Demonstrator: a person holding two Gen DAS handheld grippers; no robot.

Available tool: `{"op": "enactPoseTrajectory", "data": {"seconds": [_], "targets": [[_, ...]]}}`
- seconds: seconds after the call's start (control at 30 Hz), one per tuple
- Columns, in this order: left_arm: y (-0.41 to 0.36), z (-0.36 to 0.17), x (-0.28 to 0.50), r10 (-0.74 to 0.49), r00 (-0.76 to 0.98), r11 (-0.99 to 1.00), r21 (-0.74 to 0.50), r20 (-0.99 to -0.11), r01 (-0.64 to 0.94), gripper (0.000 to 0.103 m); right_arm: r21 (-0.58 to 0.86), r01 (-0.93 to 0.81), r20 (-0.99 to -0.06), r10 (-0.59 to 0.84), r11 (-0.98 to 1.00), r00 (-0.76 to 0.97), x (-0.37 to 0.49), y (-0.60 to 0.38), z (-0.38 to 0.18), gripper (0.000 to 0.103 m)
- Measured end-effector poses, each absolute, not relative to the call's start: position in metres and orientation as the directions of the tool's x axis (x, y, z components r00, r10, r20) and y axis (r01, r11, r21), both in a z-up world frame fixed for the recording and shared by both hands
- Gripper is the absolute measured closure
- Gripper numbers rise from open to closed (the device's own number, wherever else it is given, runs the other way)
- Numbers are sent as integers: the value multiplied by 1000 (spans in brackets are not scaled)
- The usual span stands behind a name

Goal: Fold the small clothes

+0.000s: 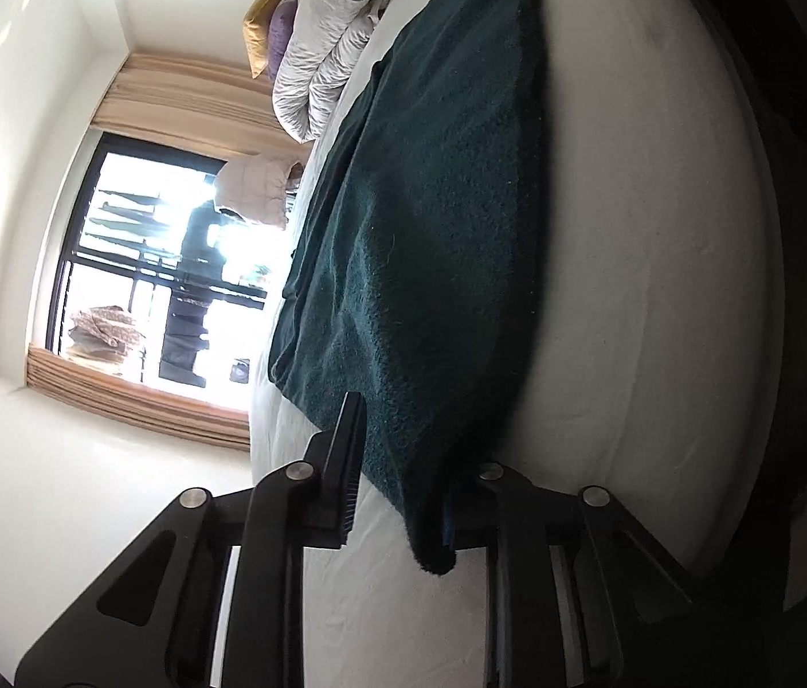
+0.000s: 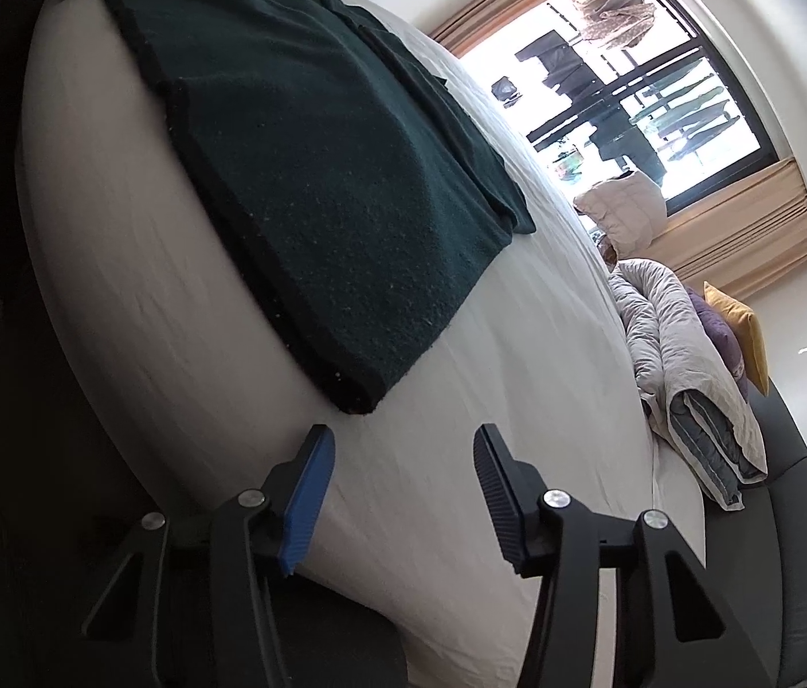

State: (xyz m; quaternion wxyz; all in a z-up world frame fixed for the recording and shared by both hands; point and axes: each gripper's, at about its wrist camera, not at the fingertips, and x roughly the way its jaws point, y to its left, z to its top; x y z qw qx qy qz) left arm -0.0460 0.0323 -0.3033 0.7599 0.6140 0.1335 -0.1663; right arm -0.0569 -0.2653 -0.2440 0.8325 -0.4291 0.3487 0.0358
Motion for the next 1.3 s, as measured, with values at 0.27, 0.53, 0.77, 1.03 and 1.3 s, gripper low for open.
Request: {"op": "enactPoseTrajectory", "data": {"seconds": [0.27,0.53,0.77,1.03,1.3], "targets": [[31,-284,-38,-85,886,312,833,-456,458,90,-727,-412,-600,-217,549,770,-57,-253,-253,55],[37,-276,-52,-83,886,349,819,-457,455,90,-801,-435,-546,-203,410,813,-46,-233,-265,60],[37,-273,-52,-82,878,386,797,-471,464,90,-844,-438,-510,-211,309,834,-49,-227,-281,84],[41,-254,-48,-87,878,474,756,-471,453,97,-789,-436,-564,-229,433,793,-40,-219,-265,99],[48,-196,-27,-109,893,675,627,-436,388,97,-683,-342,-555,-154,645,818,-22,-225,-199,99]]}}
